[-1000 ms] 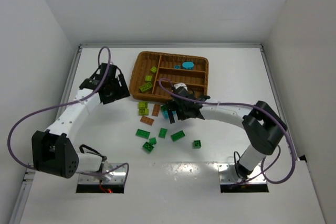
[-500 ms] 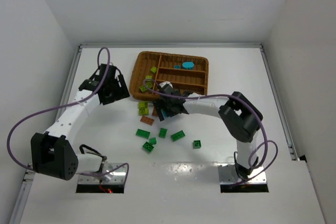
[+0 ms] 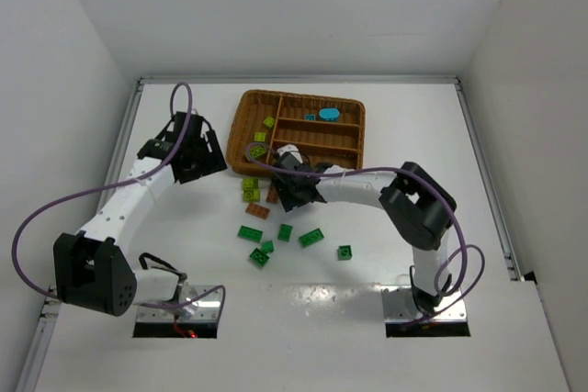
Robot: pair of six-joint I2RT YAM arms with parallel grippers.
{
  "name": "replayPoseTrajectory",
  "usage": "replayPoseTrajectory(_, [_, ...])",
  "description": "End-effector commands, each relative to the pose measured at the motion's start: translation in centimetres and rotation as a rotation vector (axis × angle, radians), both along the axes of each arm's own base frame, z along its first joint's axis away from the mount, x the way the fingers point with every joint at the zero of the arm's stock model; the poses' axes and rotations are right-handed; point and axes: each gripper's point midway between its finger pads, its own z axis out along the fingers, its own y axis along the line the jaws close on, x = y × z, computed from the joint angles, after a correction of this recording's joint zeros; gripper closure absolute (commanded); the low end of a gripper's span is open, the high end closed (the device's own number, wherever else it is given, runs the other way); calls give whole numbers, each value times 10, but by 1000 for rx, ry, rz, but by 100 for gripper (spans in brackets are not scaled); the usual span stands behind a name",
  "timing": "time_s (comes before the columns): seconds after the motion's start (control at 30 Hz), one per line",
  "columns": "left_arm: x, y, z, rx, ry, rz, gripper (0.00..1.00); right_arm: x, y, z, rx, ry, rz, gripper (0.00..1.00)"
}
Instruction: Sort the legos into containers by color
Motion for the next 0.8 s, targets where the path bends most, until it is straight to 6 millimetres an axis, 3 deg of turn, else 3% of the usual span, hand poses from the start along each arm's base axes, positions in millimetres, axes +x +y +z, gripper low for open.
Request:
replayPoseTrajectory(0.0, [-2,3,7,-3,-24,0,24,17,3,52,58,-113,-52,43])
replayPoseTrajectory(0.13, [2,-1,15,-23,-41,-12,24,22,-15,84,61,-162,-97,43])
replayPoseTrajectory(0.2, [4,-1,19,-20,-53,-19,24,36,-21,105,77,-206,-137,43])
replayPoseTrajectory(0.27, [4,-1,19,-19,-53,-19,24,56,-30,127,98,-246,-181,43])
replayPoseTrajectory(0.33, [10,-7,30,-48,-83,-37,24,77,-45,130,87,-255,-240,43])
replayPoseTrajectory(0.4, [17,-14,27,-73,-70,-45,24,100,-45,142,108,-278,-263,43])
replayPoseTrajectory(0.43, [19,-17,30,-85,-72,-53,24,121,-53,155,123,-307,-297,43])
replayPoseTrajectory(0.5, [22,-19,28,-96,-62,-51,24,143,-50,145,133,-288,-300,43])
replayPoseTrajectory(0.53, [22,-19,28,-96,-62,-52,24,163,-46,163,159,-325,-309,43])
replayPoseTrajectory(0.57, [23,-19,25,-95,-53,-51,24,172,-48,162,145,-322,-314,43])
replayPoseTrajectory(0.6, [23,-19,25,-95,-53,-51,24,185,-47,145,133,-302,-323,43])
replayPoseTrajectory(0.63, [23,-17,25,-87,-54,-45,24,201,-43,163,157,-338,-327,43])
replayPoseTrajectory(0.77, [24,-16,21,-77,-45,-39,24,243,-36,157,197,-332,-335,43])
